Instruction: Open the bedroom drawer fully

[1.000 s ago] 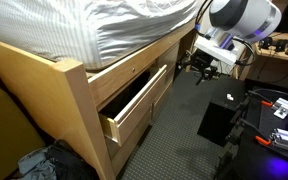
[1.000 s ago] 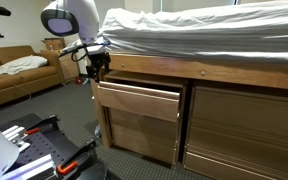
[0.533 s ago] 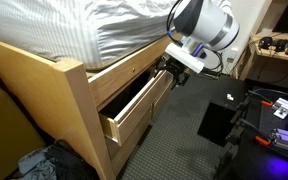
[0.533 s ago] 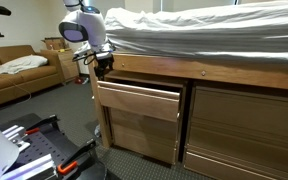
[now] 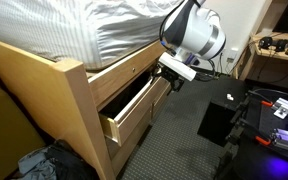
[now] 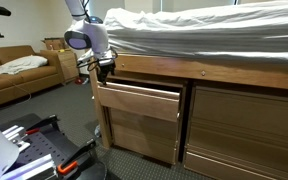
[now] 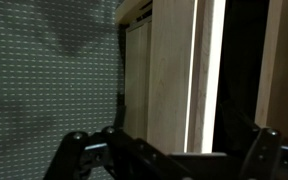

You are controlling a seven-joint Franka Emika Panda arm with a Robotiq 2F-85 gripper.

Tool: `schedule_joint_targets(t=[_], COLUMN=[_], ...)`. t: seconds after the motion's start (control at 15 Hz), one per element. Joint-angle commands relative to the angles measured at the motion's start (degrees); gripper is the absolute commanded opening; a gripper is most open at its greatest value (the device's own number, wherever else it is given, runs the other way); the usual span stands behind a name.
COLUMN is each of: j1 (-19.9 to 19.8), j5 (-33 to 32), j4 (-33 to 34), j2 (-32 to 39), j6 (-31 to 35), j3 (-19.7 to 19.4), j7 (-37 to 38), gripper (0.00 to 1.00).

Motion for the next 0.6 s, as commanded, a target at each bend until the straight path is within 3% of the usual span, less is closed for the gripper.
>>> schedule_joint_targets(t=[0.0,0.2,0.4,0.47,0.53], j1=[0.13,-1.64,-2.7,-0.44,-0.69], j5=[-0.21,1.9,5.69,2.09,3.09], j4=[3.25,8.83,14.12,9.87,11.67], j2=[5.66,12.47,16.61,14.18,15.49], j6=[-0.22,-3.22,0.51,-1.18,-0.66], j3=[-0.11,2.1,4.38,1.96,2.48], j7=[0.74,-0.77,-3.14,0.07,-0.47], gripper=[1.0,1.0,1.0,1.0,1.0])
